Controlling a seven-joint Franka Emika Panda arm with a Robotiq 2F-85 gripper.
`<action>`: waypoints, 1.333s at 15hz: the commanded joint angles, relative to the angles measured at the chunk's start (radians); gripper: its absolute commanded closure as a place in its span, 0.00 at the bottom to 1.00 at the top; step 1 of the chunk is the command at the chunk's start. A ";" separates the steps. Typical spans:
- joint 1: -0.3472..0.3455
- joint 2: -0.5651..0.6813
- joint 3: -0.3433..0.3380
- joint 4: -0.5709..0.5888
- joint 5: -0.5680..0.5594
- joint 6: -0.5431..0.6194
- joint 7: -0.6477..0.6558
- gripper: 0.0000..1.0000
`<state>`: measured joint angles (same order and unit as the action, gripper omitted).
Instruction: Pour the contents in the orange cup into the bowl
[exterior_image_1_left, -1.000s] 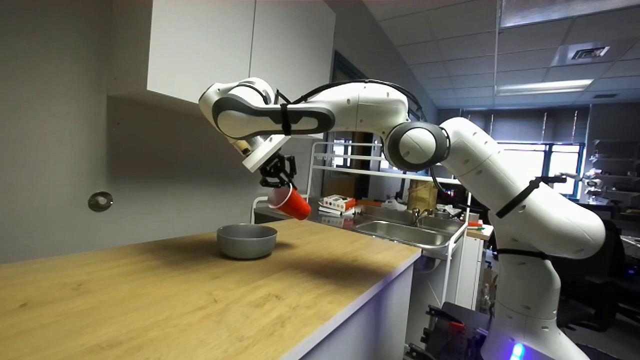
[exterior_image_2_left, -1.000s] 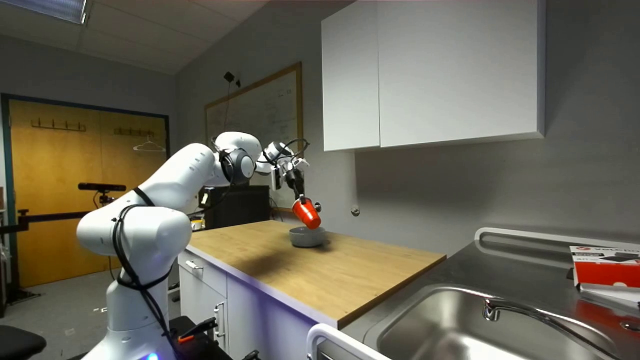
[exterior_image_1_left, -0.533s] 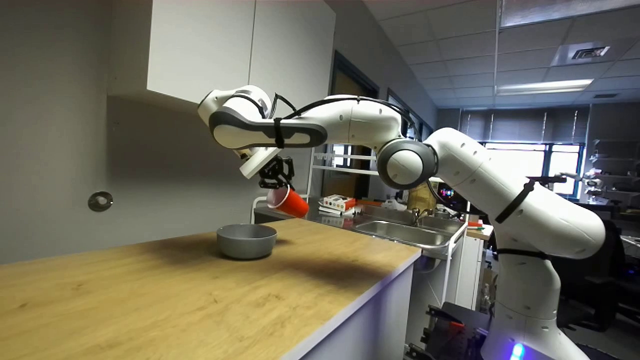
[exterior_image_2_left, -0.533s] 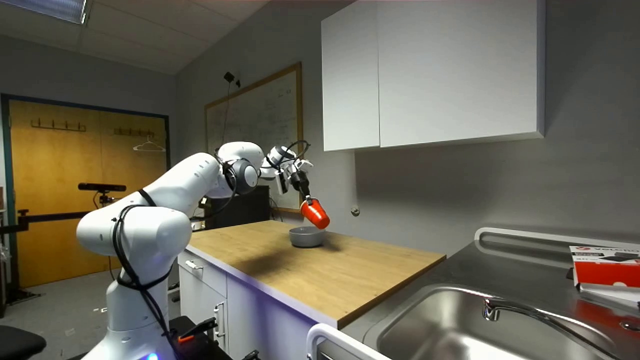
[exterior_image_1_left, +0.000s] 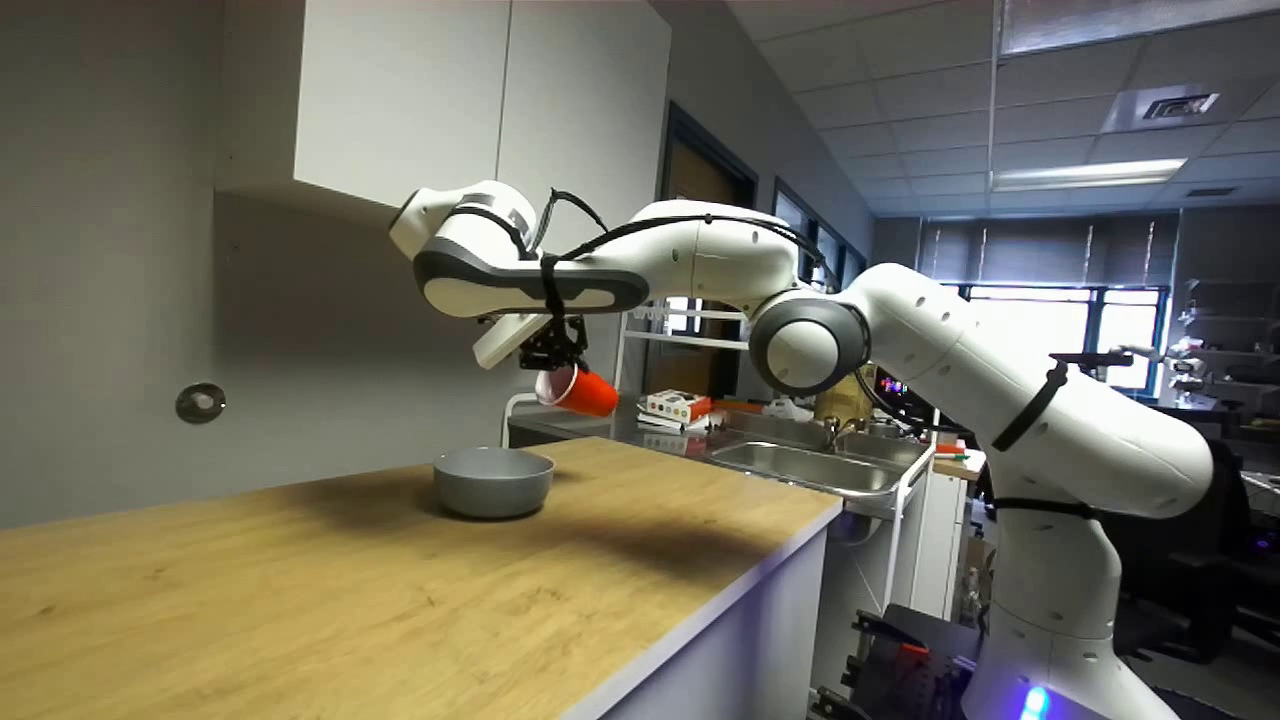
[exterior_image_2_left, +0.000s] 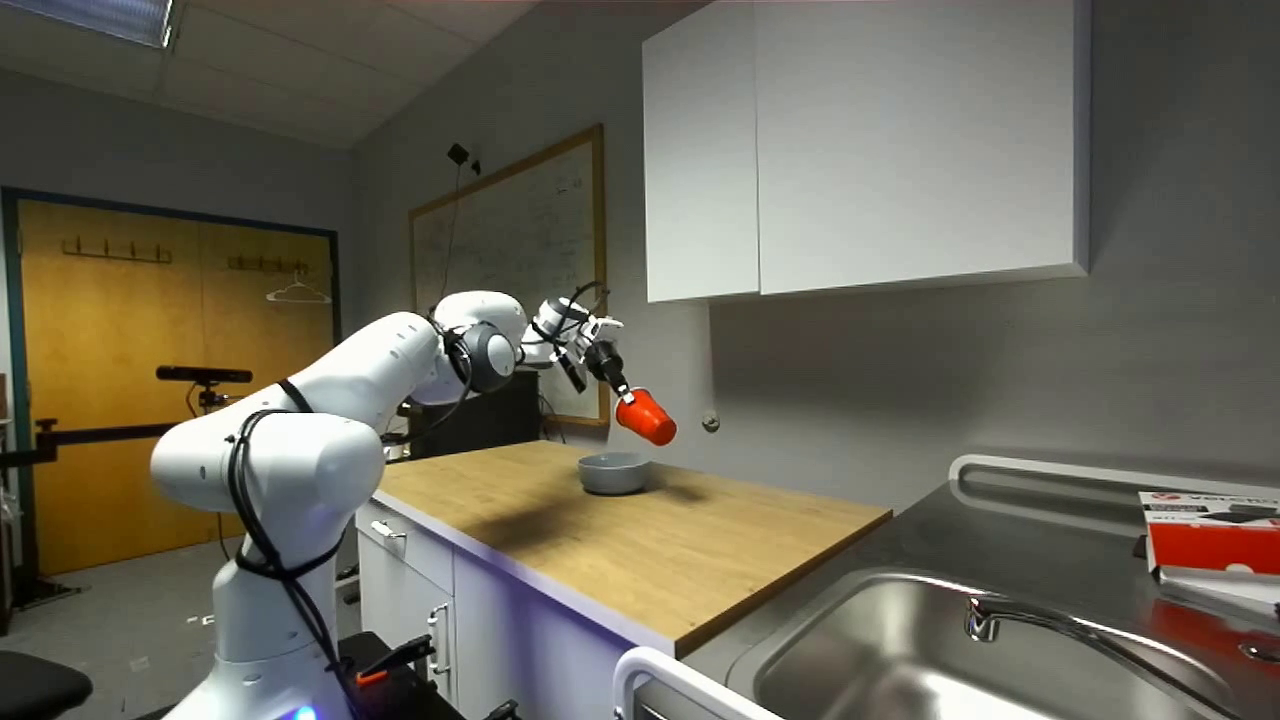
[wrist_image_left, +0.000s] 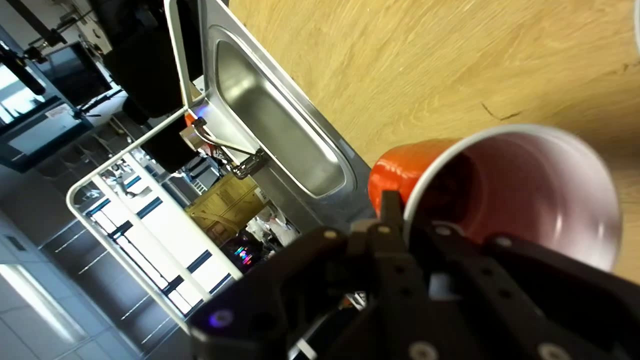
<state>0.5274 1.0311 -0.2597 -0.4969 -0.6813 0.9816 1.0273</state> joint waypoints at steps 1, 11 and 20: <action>0.024 0.072 -0.022 0.163 -0.047 -0.049 0.008 0.96; 0.175 0.140 -0.091 0.204 -0.241 0.033 0.019 0.96; 0.155 0.116 -0.116 0.093 -0.310 0.067 0.100 0.96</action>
<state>0.6884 1.1566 -0.3610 -0.3814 -0.9868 1.0499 1.0905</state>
